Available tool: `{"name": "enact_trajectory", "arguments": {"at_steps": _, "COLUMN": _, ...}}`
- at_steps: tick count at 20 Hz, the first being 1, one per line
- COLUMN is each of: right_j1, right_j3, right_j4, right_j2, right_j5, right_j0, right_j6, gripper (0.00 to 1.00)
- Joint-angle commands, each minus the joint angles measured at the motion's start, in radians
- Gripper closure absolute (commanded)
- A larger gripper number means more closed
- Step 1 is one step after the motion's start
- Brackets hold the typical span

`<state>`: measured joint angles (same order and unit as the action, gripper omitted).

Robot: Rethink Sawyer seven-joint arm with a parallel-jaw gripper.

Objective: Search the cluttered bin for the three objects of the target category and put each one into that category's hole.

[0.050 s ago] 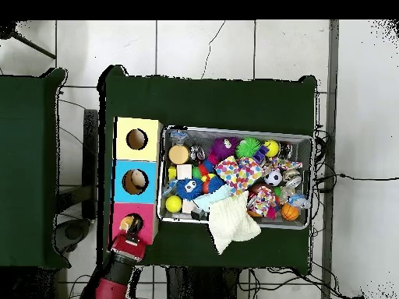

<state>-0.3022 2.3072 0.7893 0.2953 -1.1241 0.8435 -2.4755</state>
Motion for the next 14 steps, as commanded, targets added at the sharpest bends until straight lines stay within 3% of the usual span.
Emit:
{"name": "enact_trajectory", "arguments": {"at_steps": 1, "right_j1": 0.23, "right_j3": -0.06, "right_j4": -0.072, "right_j2": -0.266, "right_j5": 0.261, "right_j0": -0.004, "right_j6": -0.1, "gripper": 1.0}}
{"name": "enact_trajectory", "arguments": {"at_steps": 10, "right_j1": 0.225, "right_j3": -0.055, "right_j4": -0.124, "right_j2": -0.276, "right_j5": 0.274, "right_j0": -0.039, "right_j6": -0.092, "gripper": 1.0}}
{"name": "enact_trajectory", "arguments": {"at_steps": 14, "right_j1": 0.192, "right_j3": -0.035, "right_j4": -0.165, "right_j2": -0.281, "right_j5": 0.338, "right_j0": -0.071, "right_j6": -0.05, "gripper": 1.0}}
